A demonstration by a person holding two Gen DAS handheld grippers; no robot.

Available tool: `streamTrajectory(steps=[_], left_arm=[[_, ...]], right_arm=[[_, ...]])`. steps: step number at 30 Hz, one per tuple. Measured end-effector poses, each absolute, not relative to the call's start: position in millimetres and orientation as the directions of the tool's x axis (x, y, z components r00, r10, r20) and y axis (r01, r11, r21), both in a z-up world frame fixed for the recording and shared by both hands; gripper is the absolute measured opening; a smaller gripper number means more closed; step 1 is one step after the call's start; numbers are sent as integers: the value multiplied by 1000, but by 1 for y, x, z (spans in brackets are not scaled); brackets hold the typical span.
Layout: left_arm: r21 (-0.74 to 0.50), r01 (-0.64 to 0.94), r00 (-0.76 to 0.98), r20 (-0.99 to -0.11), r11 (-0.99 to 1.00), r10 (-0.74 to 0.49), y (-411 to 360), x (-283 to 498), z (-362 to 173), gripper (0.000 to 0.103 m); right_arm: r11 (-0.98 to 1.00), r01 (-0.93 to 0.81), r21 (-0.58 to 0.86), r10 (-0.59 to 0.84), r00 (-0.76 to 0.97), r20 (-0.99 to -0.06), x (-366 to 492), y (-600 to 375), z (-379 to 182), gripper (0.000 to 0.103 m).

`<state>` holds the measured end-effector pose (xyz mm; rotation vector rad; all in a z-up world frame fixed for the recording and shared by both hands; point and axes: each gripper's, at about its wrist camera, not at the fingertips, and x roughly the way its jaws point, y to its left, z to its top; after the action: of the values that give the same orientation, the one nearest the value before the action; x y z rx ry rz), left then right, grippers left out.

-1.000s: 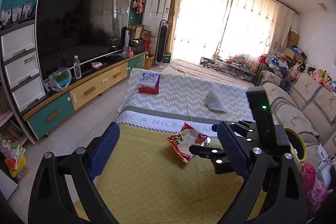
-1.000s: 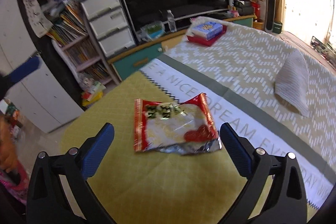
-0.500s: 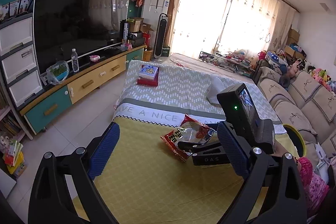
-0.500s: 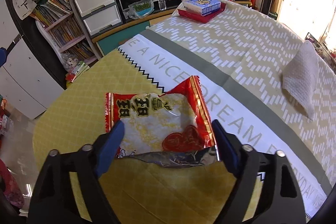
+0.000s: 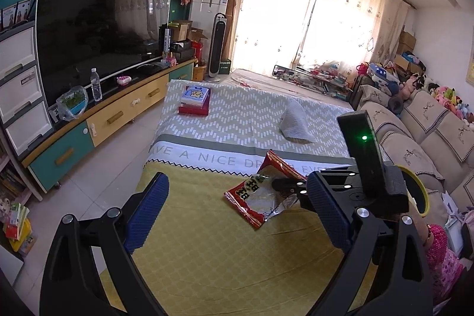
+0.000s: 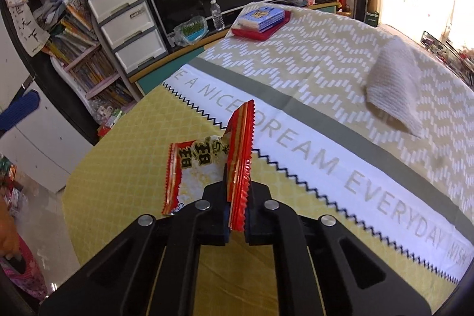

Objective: Collect trash
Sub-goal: 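Carry the snack bag over the yellow bin and open the right tool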

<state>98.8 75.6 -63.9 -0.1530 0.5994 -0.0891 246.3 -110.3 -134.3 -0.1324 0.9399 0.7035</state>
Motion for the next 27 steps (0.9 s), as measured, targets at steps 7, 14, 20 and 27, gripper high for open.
streamTrajectory(steps=[7, 14, 20, 27], left_arm=[[-165, 88, 804, -571, 982, -168, 56, 110, -68, 93], [-155, 161, 782, -582, 975, -222, 23, 123, -69, 93], [-133, 232, 766, -585, 964, -265, -13, 134, -65, 93], [-113, 296, 743, -597, 949, -303, -51, 143, -67, 93]], right_arm=[[835, -496, 239, 495, 487, -719, 230, -173, -119, 5], [910, -309, 275, 413, 630, -658, 210, -261, -107, 5], [960, -62, 273, 227, 745, -628, 195, -356, -99, 5], [941, 240, 238, -32, 764, -644, 183, -457, -108, 5]])
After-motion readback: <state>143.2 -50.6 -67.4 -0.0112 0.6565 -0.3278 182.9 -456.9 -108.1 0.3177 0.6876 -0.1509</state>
